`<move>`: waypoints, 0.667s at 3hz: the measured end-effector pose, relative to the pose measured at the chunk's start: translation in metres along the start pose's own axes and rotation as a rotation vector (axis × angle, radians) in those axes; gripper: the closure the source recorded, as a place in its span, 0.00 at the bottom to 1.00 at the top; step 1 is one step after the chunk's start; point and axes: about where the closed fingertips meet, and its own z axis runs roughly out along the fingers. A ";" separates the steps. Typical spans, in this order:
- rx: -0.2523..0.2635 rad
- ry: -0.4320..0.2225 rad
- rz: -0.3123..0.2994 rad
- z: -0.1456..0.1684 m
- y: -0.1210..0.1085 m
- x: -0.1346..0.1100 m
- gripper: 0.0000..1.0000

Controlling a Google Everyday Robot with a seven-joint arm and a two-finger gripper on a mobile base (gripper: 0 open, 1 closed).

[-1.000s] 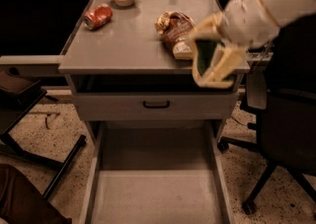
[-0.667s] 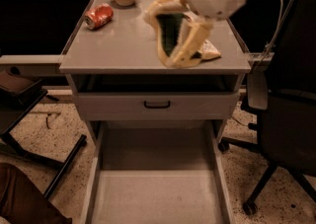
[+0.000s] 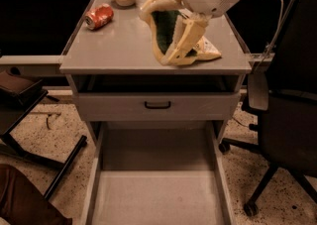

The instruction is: Pick sponge from middle drawer and place on counter

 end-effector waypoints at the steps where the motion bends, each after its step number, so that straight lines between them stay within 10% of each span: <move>1: -0.010 -0.013 -0.072 0.017 -0.030 0.004 1.00; 2: -0.091 0.000 -0.095 0.070 -0.074 0.061 1.00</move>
Offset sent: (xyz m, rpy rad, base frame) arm 0.2521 0.1361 -0.0067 0.0112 -0.1525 0.2792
